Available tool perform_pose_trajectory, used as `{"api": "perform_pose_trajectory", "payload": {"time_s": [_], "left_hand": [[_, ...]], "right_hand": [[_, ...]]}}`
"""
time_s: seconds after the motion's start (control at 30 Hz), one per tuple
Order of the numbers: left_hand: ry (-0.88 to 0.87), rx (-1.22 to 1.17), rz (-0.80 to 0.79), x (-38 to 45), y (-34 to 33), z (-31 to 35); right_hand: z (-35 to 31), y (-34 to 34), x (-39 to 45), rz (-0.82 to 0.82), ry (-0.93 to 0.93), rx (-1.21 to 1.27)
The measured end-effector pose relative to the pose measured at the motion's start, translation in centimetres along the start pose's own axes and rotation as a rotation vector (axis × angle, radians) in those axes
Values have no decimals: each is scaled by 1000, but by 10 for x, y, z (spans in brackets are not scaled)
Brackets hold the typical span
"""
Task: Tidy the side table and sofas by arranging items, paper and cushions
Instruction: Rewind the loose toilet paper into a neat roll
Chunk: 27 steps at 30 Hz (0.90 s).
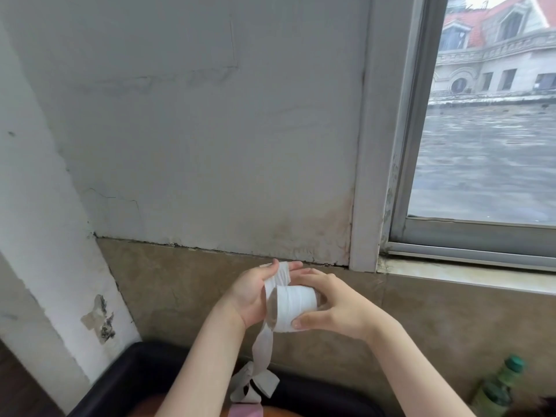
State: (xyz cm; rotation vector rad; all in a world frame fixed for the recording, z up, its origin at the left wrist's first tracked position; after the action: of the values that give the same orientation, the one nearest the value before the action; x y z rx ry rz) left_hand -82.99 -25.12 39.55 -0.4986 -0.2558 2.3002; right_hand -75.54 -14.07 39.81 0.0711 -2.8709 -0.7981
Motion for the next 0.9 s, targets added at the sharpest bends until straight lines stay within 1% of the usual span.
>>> {"api": "perform_pose_trajectory", "payload": {"time_s": [0.1, 0.17, 0.27, 0.37, 0.43, 0.47, 0.53, 0.57, 0.63, 0.73, 0.8, 0.9], "left_hand": [[25, 95, -11, 4, -1, -1], [38, 101, -43, 2, -4, -3], [-18, 133, -126, 0, -11, -7], [-76, 74, -152, 1, -8, -9], [-98, 3, -118, 2, -8, -6], [-100, -35, -82, 3, -7, -4], [-87, -87, 19, 4, -6, -3], [-78, -119, 59, 3, -6, -2], [-63, -177, 96, 4, -6, -2], [-36, -186, 89, 1, -14, -3], [1, -191, 68, 2, -16, -3], [7, -180, 44, 11, -13, -1]], "right_hand": [[3, -2, 1, -32, -70, 12], [4, 0, 1, -21, -77, 24], [8, 4, 3, 41, -67, 38], [7, 7, 7, 128, -29, 54], [3, 8, 8, 198, 35, 28], [-1, 10, 8, 228, 98, -6], [-5, 9, 6, 217, 216, -90], [-4, 8, 6, 183, 233, -137], [-1, 4, 7, 179, 253, -226], [-3, 7, 5, 302, 321, -243], [-3, 11, 2, 283, 299, -179], [6, 10, 0, 122, 126, 35]]}}
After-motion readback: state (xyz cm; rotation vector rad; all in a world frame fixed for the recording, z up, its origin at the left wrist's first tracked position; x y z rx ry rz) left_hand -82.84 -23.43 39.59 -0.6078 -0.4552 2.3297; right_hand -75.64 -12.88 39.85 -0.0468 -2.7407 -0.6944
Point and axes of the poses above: each hand's wrist, its own x-axis towards the middle knuckle, its own y-axis out of the back of the hand, z = x × y, the point moved 4 cm from there along x, towards the middle knuckle, and after that the axes turned 9 degrees about x, right-handed, at the moved point
